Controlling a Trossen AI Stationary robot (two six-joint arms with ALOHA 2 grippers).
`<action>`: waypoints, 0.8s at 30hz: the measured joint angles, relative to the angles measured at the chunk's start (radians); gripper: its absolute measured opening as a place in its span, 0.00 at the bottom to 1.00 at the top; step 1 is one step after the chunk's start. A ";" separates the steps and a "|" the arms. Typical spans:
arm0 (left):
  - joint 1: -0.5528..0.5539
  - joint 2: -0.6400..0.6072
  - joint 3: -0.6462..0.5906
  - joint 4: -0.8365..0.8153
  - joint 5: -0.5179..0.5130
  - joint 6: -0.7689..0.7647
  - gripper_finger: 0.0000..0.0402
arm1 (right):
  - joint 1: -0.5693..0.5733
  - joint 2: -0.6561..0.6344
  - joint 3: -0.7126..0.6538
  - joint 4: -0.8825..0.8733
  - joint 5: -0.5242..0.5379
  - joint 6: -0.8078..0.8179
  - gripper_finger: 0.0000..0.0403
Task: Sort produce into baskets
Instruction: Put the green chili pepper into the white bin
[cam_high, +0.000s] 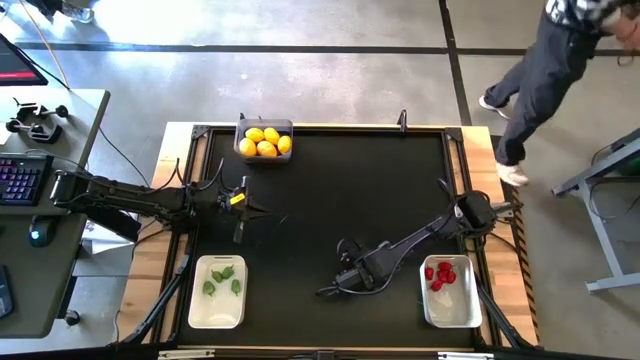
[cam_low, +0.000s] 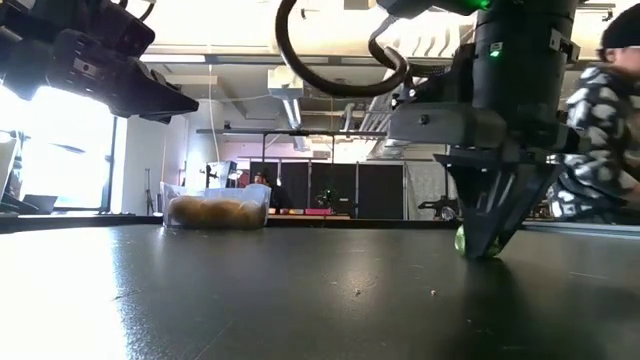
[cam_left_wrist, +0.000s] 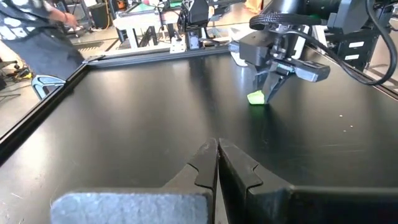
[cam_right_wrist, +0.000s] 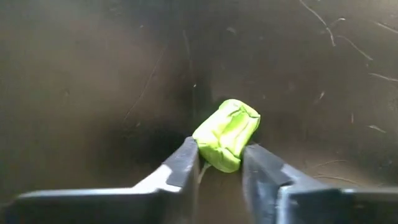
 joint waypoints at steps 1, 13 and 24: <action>0.000 0.000 0.000 0.000 0.000 0.000 0.00 | 0.001 0.000 0.003 -0.003 -0.002 -0.016 0.17; 0.000 0.002 0.000 -0.032 0.104 -0.017 0.00 | 0.003 -0.004 0.005 0.027 0.060 -0.303 0.06; -0.099 0.138 0.000 0.063 0.207 0.088 0.01 | -0.085 -0.008 0.005 0.573 0.121 -0.931 0.02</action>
